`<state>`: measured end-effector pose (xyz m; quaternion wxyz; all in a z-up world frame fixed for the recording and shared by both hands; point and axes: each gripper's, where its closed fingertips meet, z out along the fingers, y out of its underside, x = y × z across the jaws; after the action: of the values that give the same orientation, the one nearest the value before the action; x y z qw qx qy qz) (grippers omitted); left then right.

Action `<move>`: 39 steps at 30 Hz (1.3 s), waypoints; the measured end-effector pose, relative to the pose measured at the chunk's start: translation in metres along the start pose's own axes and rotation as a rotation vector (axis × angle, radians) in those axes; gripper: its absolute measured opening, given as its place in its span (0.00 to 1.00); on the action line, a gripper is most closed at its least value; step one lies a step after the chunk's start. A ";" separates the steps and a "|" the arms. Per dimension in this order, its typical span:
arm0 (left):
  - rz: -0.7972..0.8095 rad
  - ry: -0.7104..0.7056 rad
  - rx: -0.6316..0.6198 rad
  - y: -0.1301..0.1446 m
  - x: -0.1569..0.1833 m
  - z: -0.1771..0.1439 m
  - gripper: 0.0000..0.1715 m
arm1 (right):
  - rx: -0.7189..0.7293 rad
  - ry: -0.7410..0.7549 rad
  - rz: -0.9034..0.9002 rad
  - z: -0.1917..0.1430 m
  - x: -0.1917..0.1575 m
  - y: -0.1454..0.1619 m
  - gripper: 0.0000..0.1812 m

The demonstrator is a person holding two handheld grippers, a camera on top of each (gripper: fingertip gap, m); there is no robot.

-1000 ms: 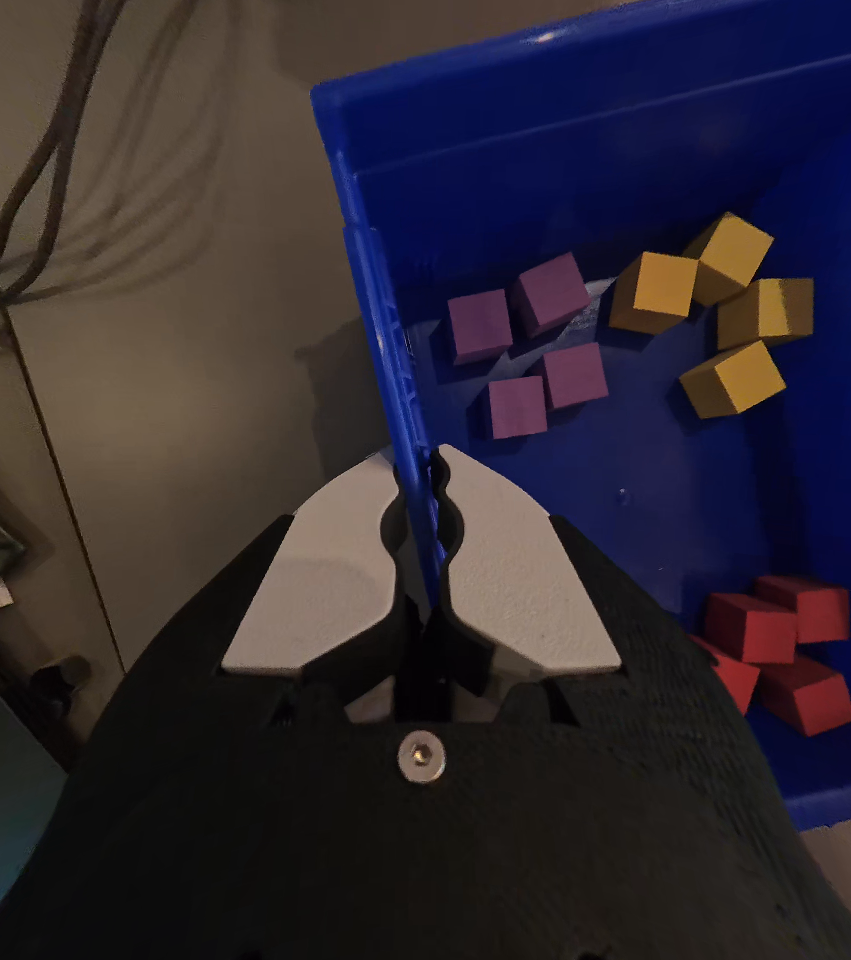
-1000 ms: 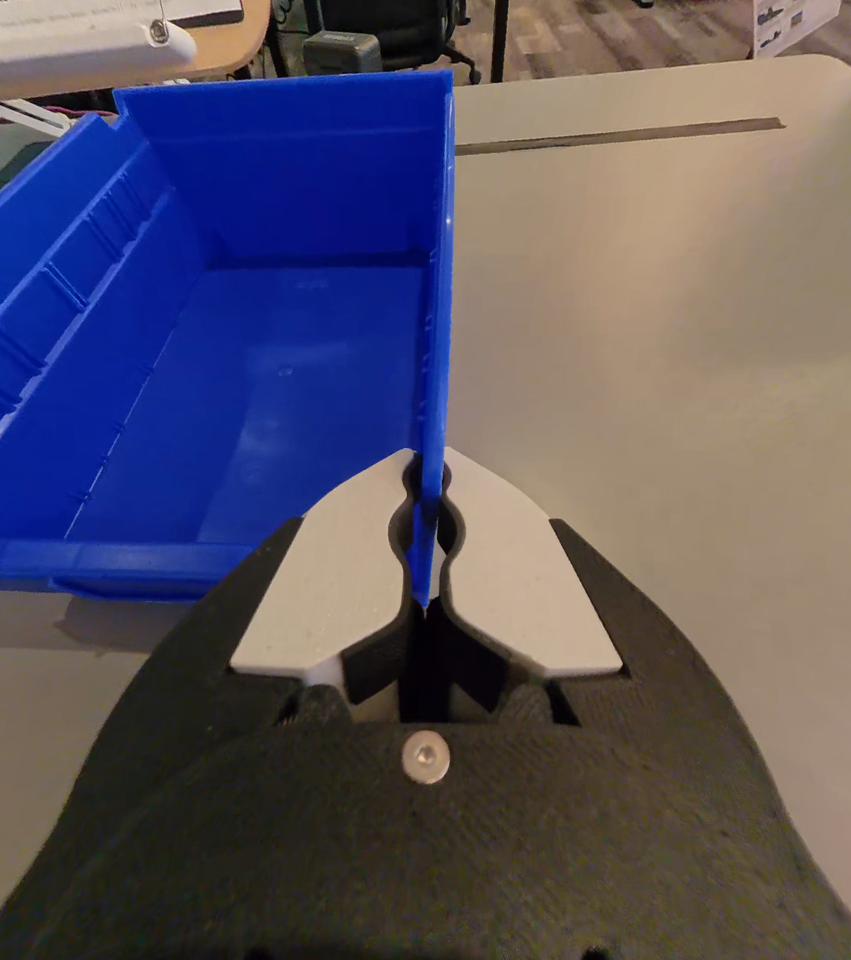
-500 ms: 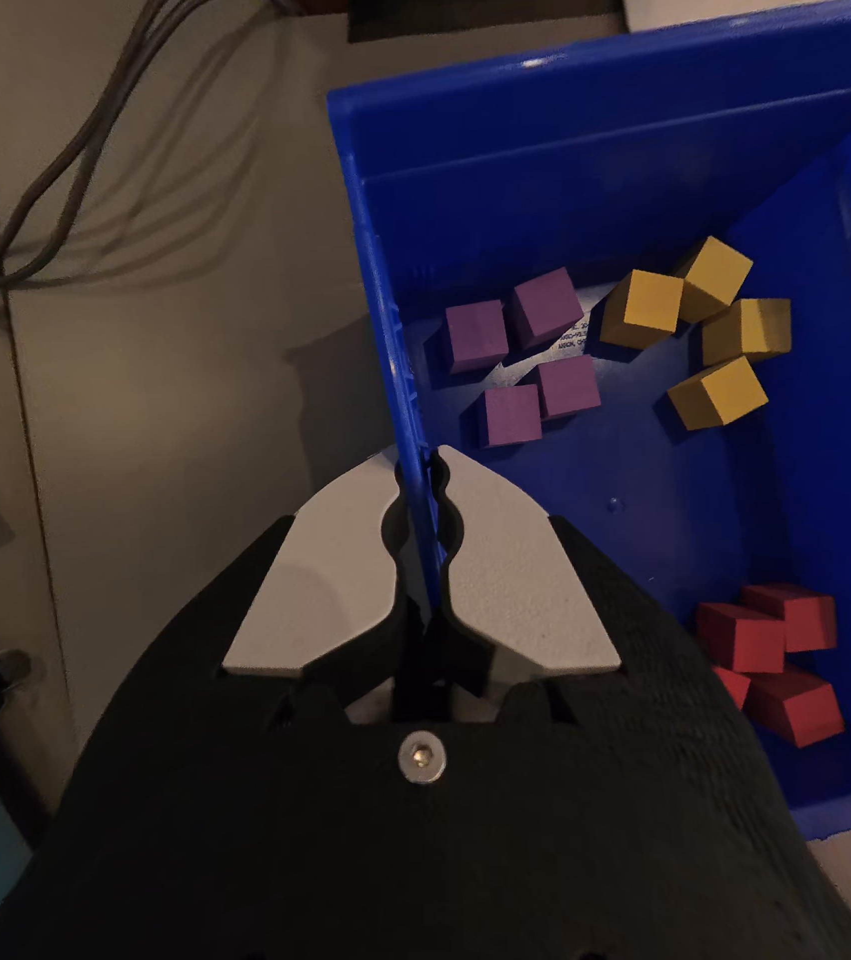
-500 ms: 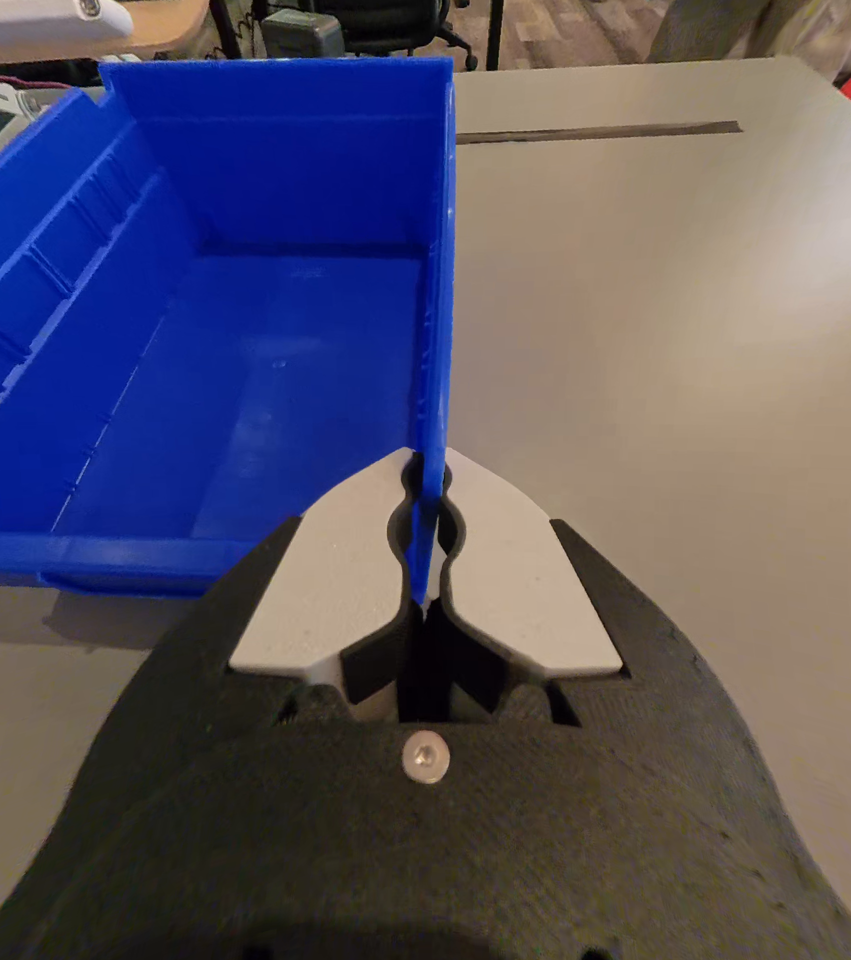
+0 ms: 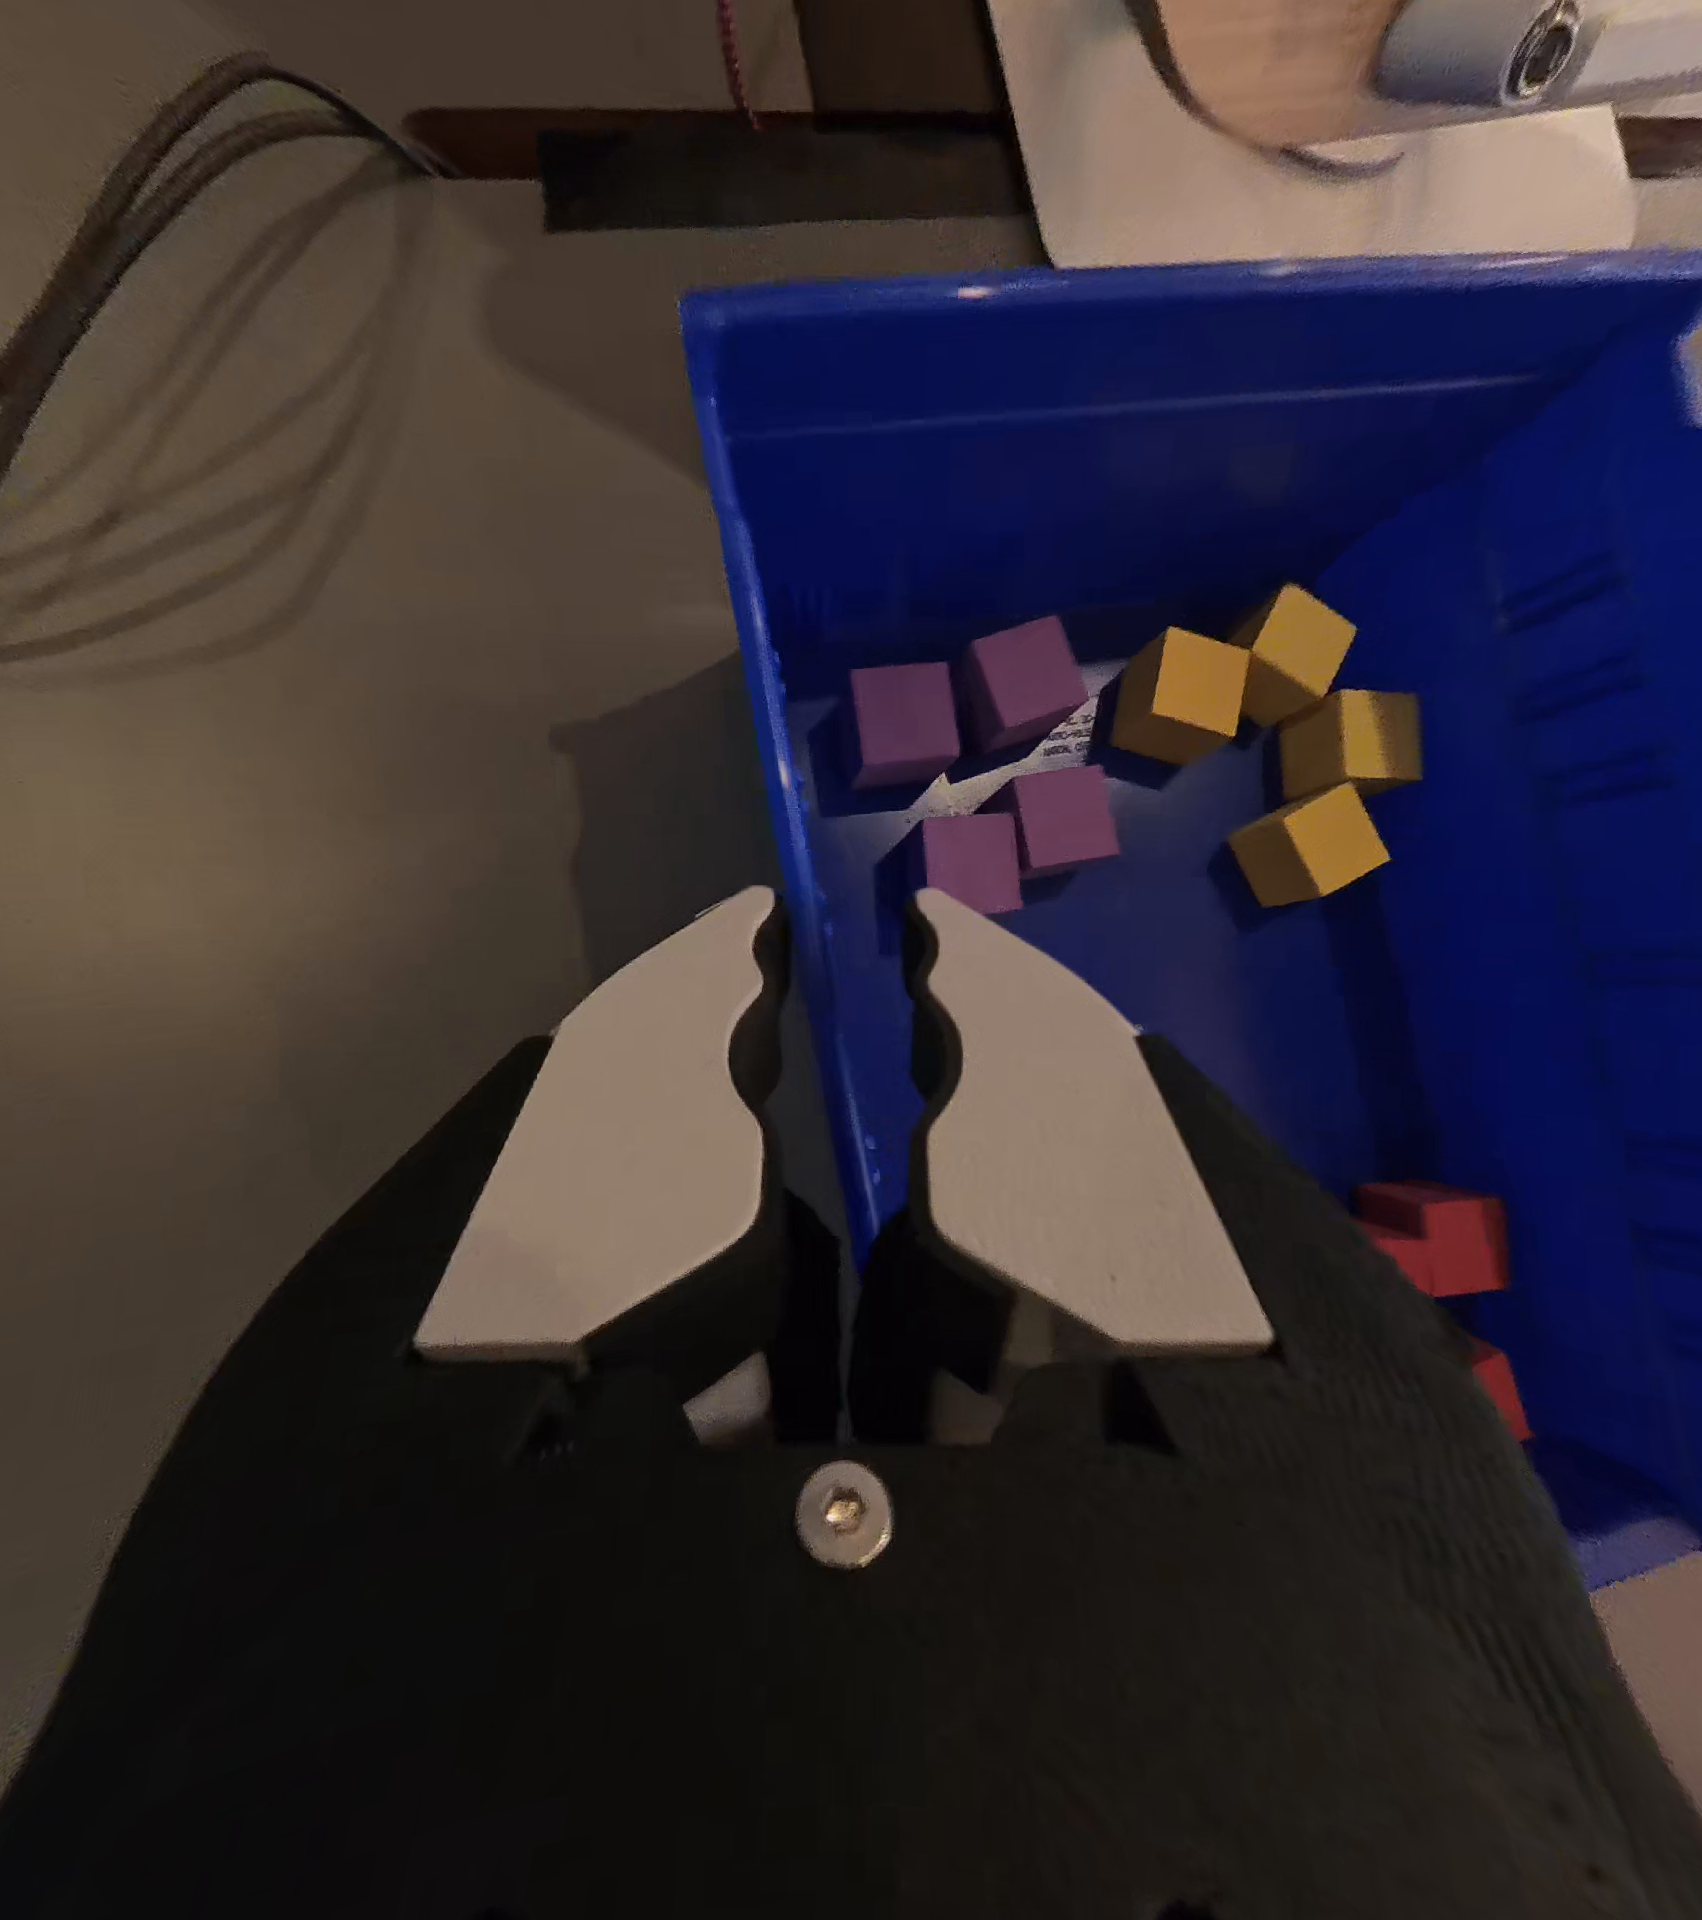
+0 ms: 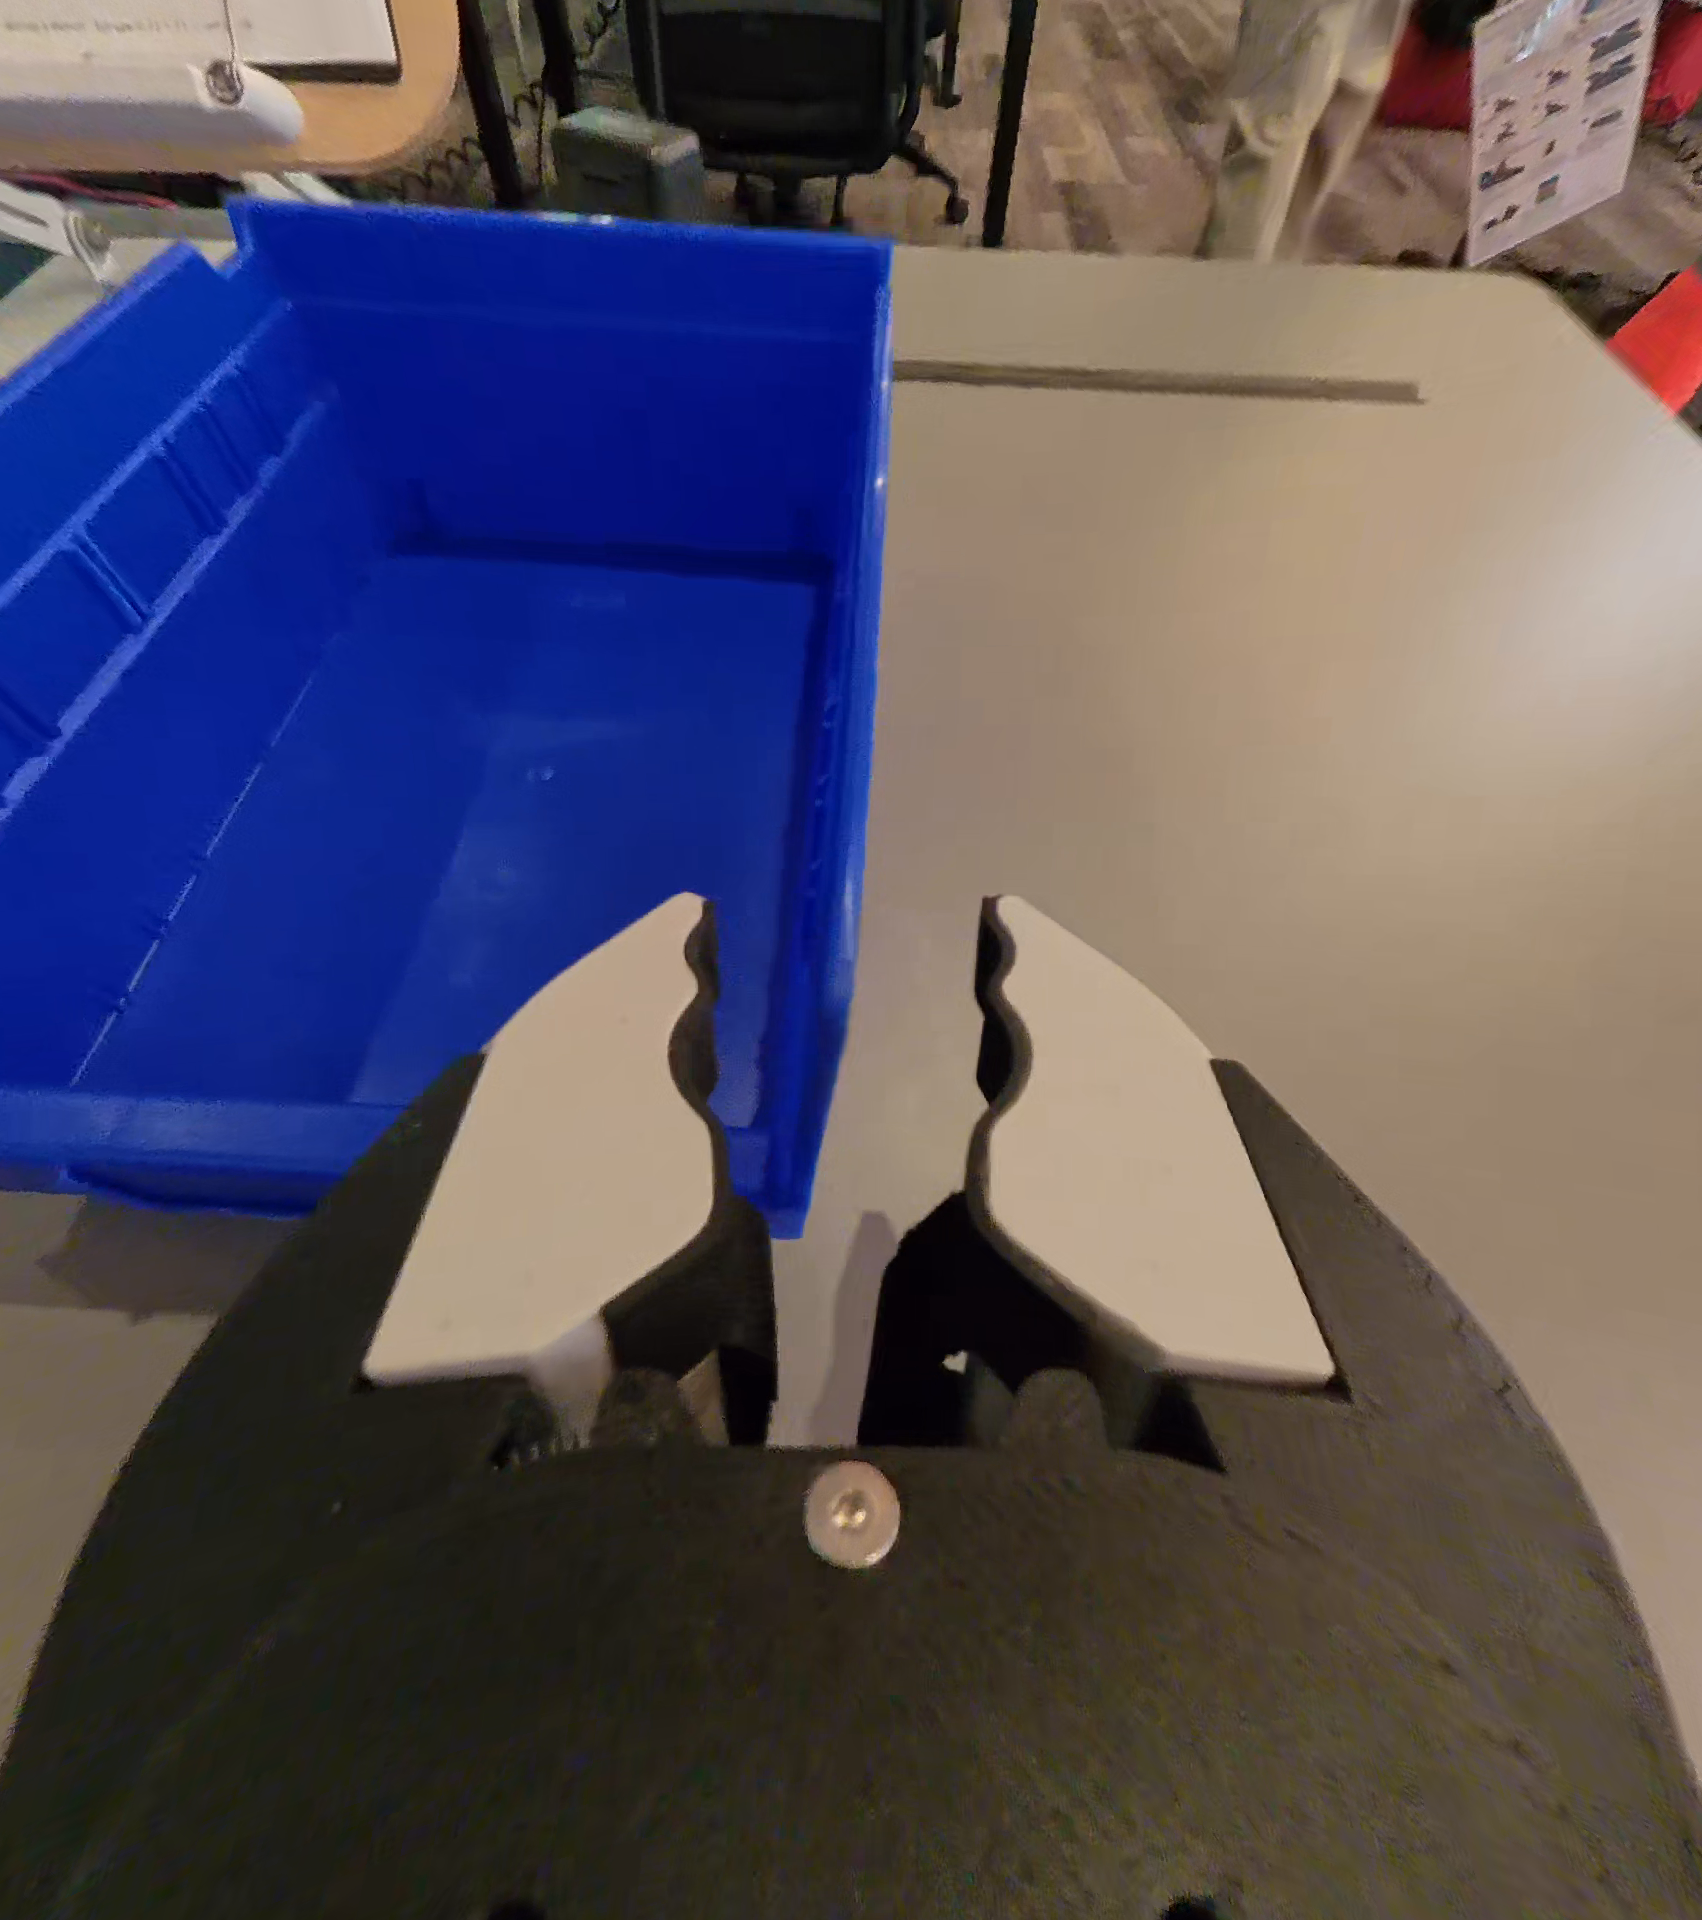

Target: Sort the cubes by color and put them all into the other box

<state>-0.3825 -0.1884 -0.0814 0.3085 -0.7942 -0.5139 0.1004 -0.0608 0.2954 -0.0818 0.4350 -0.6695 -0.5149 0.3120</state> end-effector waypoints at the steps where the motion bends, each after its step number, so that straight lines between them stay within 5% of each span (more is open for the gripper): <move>1: 0.003 0.001 0.008 -0.002 0.000 -0.002 0.13 | 0.014 0.010 -0.004 -0.003 0.003 -0.004 0.27; 8: 0.103 -0.028 0.161 -0.010 0.014 -0.068 0.18 | 0.197 0.029 -0.085 -0.063 -0.008 -0.061 0.26; 12: 0.126 0.002 0.321 0.018 0.036 -0.126 0.19 | 0.254 -0.138 -0.111 -0.089 -0.077 -0.074 0.23; 15: 0.069 0.080 0.401 0.050 0.052 -0.148 0.19 | 0.109 -0.370 -0.092 -0.076 -0.148 -0.049 0.24; 18: 0.028 0.105 0.440 0.075 0.059 -0.154 0.19 | 0.071 -0.472 -0.141 -0.065 -0.197 -0.053 0.23; 22: 0.028 0.098 0.420 0.097 0.061 -0.157 0.20 | 0.044 -0.487 -0.223 -0.045 -0.236 -0.107 0.26; 28: 0.055 0.111 0.477 0.100 0.069 -0.181 0.21 | -0.112 -0.570 -0.335 -0.024 -0.292 -0.140 0.29; 33: 0.068 0.109 0.486 0.100 0.071 -0.184 0.21 | -0.046 -0.606 -0.417 -0.039 -0.329 -0.170 0.30; 39: 0.067 0.127 0.468 0.099 0.073 -0.178 0.20 | -0.057 -0.678 -0.431 -0.047 -0.364 -0.159 0.31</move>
<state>-0.1904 -0.2208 0.0121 0.5125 -0.7222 -0.4296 0.1768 -0.1871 -0.0515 0.0712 0.2772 -0.4172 -0.7664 0.4022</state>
